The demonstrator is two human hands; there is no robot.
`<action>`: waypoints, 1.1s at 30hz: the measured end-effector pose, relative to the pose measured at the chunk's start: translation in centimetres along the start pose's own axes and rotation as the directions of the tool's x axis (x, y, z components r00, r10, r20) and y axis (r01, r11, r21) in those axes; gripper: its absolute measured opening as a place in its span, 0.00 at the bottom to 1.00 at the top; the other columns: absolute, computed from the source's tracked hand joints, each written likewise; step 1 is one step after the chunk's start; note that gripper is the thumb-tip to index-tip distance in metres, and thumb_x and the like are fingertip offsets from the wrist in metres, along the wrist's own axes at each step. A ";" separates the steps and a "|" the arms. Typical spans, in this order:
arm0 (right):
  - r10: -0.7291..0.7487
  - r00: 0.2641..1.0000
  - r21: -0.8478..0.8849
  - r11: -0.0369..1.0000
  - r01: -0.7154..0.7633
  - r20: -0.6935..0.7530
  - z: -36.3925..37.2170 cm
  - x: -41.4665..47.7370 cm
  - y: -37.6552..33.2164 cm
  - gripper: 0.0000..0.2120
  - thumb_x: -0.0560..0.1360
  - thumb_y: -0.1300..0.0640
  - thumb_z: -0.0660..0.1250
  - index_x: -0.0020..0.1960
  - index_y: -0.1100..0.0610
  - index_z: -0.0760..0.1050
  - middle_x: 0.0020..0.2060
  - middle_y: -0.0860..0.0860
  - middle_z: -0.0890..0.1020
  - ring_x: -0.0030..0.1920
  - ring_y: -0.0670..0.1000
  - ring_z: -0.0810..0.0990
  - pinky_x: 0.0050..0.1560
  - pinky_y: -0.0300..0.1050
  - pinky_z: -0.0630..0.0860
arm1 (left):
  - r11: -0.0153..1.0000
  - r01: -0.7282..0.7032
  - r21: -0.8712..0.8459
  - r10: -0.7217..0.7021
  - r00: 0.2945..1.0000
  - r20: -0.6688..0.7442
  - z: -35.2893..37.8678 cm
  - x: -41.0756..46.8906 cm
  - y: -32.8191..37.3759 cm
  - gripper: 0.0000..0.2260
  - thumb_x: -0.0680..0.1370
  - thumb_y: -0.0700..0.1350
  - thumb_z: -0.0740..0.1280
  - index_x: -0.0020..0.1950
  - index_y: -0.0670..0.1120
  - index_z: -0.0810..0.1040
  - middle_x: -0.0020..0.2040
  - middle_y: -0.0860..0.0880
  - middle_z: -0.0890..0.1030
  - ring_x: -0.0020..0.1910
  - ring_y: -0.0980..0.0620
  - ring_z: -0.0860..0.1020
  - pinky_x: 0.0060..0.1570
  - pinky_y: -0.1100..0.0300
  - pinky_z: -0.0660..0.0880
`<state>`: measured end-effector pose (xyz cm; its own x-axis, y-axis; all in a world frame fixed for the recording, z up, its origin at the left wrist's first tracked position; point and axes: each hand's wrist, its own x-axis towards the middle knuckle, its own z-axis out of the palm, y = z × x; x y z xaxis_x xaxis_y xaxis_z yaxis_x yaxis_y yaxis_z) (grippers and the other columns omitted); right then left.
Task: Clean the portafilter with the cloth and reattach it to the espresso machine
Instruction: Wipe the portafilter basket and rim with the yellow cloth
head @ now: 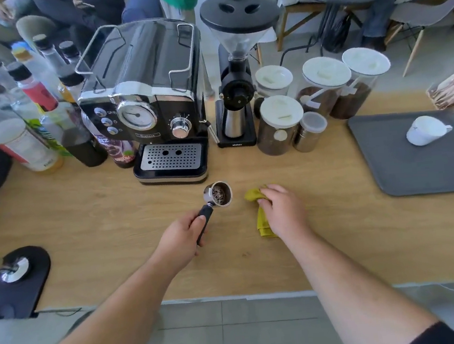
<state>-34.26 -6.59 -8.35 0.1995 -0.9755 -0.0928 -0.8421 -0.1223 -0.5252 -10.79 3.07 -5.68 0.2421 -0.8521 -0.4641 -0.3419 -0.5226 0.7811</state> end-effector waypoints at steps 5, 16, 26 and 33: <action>-0.103 0.994 0.264 0.958 0.110 -0.037 -2.0 -1.2 -2.4 0.17 0.84 0.57 0.72 0.72 0.55 0.82 0.67 0.50 0.84 0.66 0.51 0.81 0.64 0.40 0.72 | 0.999 -0.031 0.039 0.029 0.998 0.053 -1.0 0.5 0.0 0.14 0.86 0.50 0.60 0.47 0.46 0.80 0.34 0.48 0.79 0.31 0.52 0.76 0.33 0.56 0.76; -0.298 0.954 -0.300 0.908 0.292 0.027 0.7 -1.4 -11.5 0.12 0.85 0.53 0.66 0.48 0.57 0.84 0.52 0.49 0.76 0.58 0.54 0.75 0.36 0.47 0.72 | 0.989 -0.129 0.072 0.112 0.972 0.207 -5.3 0.8 -0.3 0.12 0.86 0.46 0.59 0.54 0.46 0.81 0.38 0.50 0.79 0.28 0.56 0.74 0.29 0.60 0.74; -0.025 0.999 -0.168 0.986 0.021 -0.023 2.2 -1.8 -14.2 0.11 0.85 0.54 0.69 0.49 0.58 0.87 0.52 0.48 0.75 0.53 0.54 0.73 0.48 0.48 0.71 | 0.972 -0.213 0.099 0.186 0.956 0.228 -7.9 2.6 -0.5 0.10 0.85 0.48 0.62 0.57 0.52 0.83 0.36 0.47 0.79 0.32 0.51 0.74 0.33 0.54 0.73; 0.156 0.975 0.042 0.986 -0.164 0.157 1.0 -2.2 -13.3 0.11 0.86 0.54 0.68 0.58 0.60 0.86 0.61 0.49 0.74 0.56 0.54 0.77 0.58 0.44 0.70 | 0.959 -0.238 0.155 0.187 0.941 0.282 -7.7 2.7 -0.9 0.11 0.85 0.49 0.62 0.46 0.53 0.80 0.31 0.51 0.77 0.29 0.53 0.73 0.34 0.55 0.72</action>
<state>-23.00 -2.68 -2.03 0.1423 -0.9416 -0.3053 -0.8415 0.0474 -0.5382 -2.90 1.46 -4.39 -0.0928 -0.9081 -0.4083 -0.5264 -0.3033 0.7943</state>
